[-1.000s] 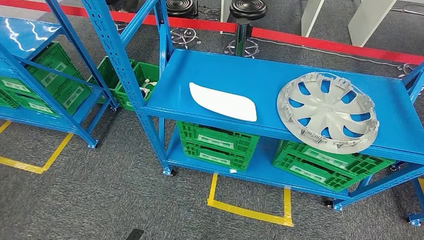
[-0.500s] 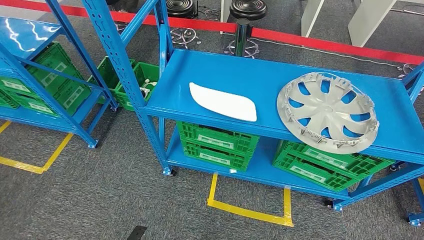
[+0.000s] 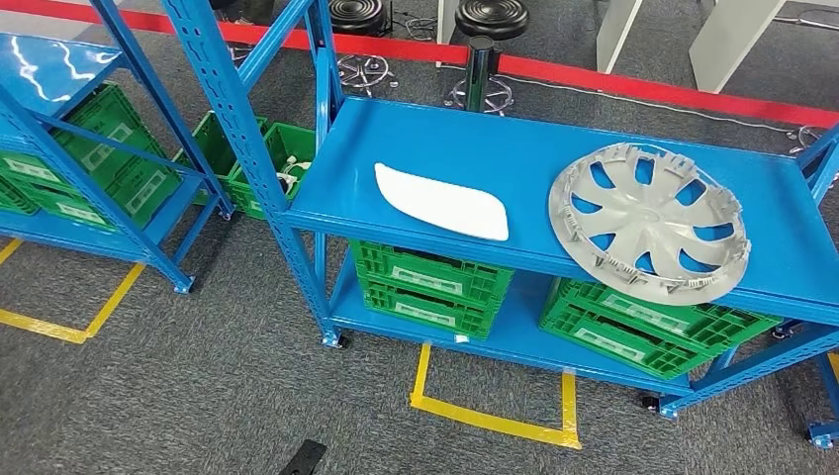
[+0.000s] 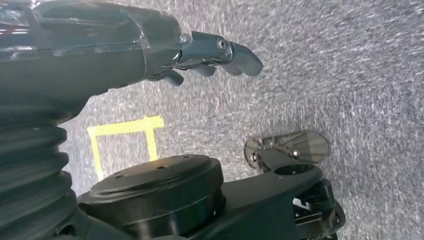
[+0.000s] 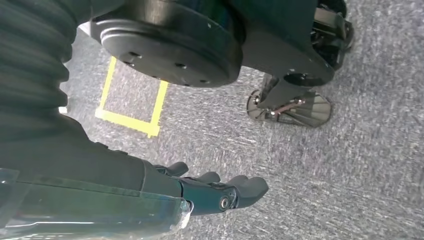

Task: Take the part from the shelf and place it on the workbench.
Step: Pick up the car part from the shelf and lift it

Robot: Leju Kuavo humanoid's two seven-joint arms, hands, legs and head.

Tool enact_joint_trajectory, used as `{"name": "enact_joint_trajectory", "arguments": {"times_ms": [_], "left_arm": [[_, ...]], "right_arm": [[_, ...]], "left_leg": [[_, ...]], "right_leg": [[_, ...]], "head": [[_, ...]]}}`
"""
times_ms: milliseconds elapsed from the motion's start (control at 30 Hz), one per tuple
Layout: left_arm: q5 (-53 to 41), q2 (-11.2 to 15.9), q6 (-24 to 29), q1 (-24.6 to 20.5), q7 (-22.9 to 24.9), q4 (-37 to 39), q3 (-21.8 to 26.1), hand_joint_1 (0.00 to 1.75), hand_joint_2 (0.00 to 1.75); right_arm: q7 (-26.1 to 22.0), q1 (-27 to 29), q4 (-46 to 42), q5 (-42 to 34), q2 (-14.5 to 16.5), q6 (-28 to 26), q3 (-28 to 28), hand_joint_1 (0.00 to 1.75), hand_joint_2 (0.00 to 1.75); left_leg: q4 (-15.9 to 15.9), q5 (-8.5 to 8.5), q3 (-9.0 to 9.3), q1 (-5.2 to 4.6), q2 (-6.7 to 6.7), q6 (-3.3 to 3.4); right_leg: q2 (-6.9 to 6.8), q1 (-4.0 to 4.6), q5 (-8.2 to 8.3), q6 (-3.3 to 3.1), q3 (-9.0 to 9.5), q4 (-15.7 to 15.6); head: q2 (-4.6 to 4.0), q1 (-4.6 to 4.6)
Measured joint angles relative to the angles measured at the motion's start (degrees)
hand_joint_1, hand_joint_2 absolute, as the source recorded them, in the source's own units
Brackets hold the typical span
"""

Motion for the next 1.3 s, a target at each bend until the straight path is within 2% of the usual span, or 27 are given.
{"name": "enact_joint_trajectory", "arguments": {"times_ms": [67, 167, 300, 367, 500, 533, 633, 667, 767, 867, 1000, 1167, 1300], "left_arm": [[0.6, 0.1, 1.4, -0.7, 0.0, 0.3, -2.8, 0.0, 1.75], [1.5, 0.1, 3.6, -1.8, 0.0, 0.8, -7.3, 0.0, 1.75], [2.8, 0.2, 6.5, -3.0, 0.0, 1.5, -12.8, 0.0, 0.0], [3.3, 0.3, 8.0, -3.6, 0.0, 1.8, -15.5, 0.0, 0.0], [4.7, 0.4, 11.0, -4.8, 0.0, 2.5, -20.9, 0.0, 0.0], [5.1, 0.5, 11.7, -5.0, 0.0, 2.6, -22.1, 0.0, 0.0], [6.2, 0.5, 13.3, -5.7, 0.0, 3.1, -25.4, 0.0, 1.31], [6.5, 0.5, 13.6, -5.9, 0.0, 3.2, -26.4, 0.0, 1.75], [7.0, 0.6, 14.2, -6.4, 0.0, 3.6, -29.1, 0.0, 1.75], [7.4, 0.6, 14.5, -6.6, 0.0, 4.0, -31.3, 0.0, 1.75], [7.8, 0.7, 14.9, -6.8, 0.0, 4.4, -33.2, 0.0, 1.75], [8.4, 0.8, 15.3, -7.0, 0.0, 4.7, -34.5, 0.0, 1.75], [8.6, 0.8, 15.5, -7.2, 0.0, 4.9, -35.4, 0.0, 1.75]], "right_arm": [[0.5, -0.6, 0.3, -1.3, 0.0, -1.1, 2.3, 0.0, 0.0], [1.0, -1.7, 0.8, -3.6, 0.0, -3.2, 5.8, 0.0, 0.0], [1.0, -2.8, 1.3, -6.9, 0.0, -6.1, 9.9, 0.0, 0.0], [1.0, -3.4, 1.6, -8.6, 0.0, -7.5, 11.8, 0.0, 0.0], [0.6, -4.4, 2.2, -12.9, 0.0, -10.5, 15.0, 0.0, 1.75], [0.3, -4.6, 2.3, -14.2, 0.0, -11.2, 15.5, 0.0, 1.75], [-1.2, -5.2, 2.7, -19.0, 0.0, -12.8, 16.4, 0.0, 1.75], [-1.8, -5.3, 2.8, -20.7, 0.0, -13.1, 16.5, 0.0, 1.31], [-4.0, -5.6, 3.1, -25.8, 0.0, -13.2, 16.6, 0.0, 0.0], [-7.1, -5.9, 3.3, -30.5, 0.0, -12.1, 16.5, 0.0, 0.0], [-12.7, -7.1, 2.7, -34.1, 0.1, -10.3, 15.2, 0.0, 1.75], [-17.9, -7.6, -1.9, -33.1, 0.4, -11.4, 12.7, 0.0, 1.75], [-19.9, -7.4, -7.2, -29.2, 0.9, -13.0, 10.5, 0.0, 1.75]], "left_leg": [[0.0, 0.0, 0.0, 0.0, 0.0, 0.0], [0.0, 0.0, 0.0, 0.0, -0.01, 0.0], [0.0, 0.01, 0.0, 0.0, -0.02, 0.0], [0.0, 0.01, 0.0, 0.0, -0.02, 0.0], [0.0, 0.01, 0.0, 0.0, -0.04, 0.0], [0.0, 0.01, 0.0, 0.0, -0.04, 0.0], [0.0, 0.01, 0.0, 0.0, -0.05, 0.0], [0.0, 0.01, 0.0, 0.0, -0.05, -0.01], [0.0, 0.01, 0.0, 0.0, -0.06, -0.01], [0.0, 0.01, 0.0, 0.0, -0.04, -0.01], [0.0, 0.05, 0.0, 0.0, 0.0, 0.0], [0.0, 0.07, 0.02, 0.0, 0.09, 0.0], [0.0, 0.07, 0.05, 0.0, 0.17, 0.0]], "right_leg": [[0.0, 0.0, 0.0, 0.0, 0.0, 0.0], [0.0, 0.0, 0.0, 0.0, 0.0, 0.0], [0.0, 0.0, 0.0, 0.0, 0.01, 0.0], [0.0, 0.0, 0.0, 0.0, 0.01, 0.0], [-0.01, 0.0, 0.0, 0.0, 0.01, 0.0], [-0.01, 0.0, 0.0, 0.0, 0.01, 0.0], [-0.02, 0.0, 0.0, 0.0, 0.02, 0.0], [-0.02, 0.0, 0.0, 0.0, 0.02, 0.0], [-0.03, 0.0, 0.0, 0.0, 0.05, 0.0], [-0.03, 0.0, 0.01, 0.01, 0.12, 0.0], [-0.03, 0.0, 0.03, 0.01, 0.14, 0.0], [-0.03, 0.0, 0.05, 0.0, 0.14, 0.1], [-0.02, 0.0, 0.06, 0.0, 0.14, 0.1]], "head": [[0.0, -0.01], [0.0, -0.02], [0.0, -0.01], [0.0, -0.02], [0.0, -0.01], [0.0, 0.0], [0.0, -0.01], [0.0, -0.02], [0.0, -0.02], [0.0, -0.01], [0.0, -0.02], [0.0, -0.02], [0.0, -0.01]]}}
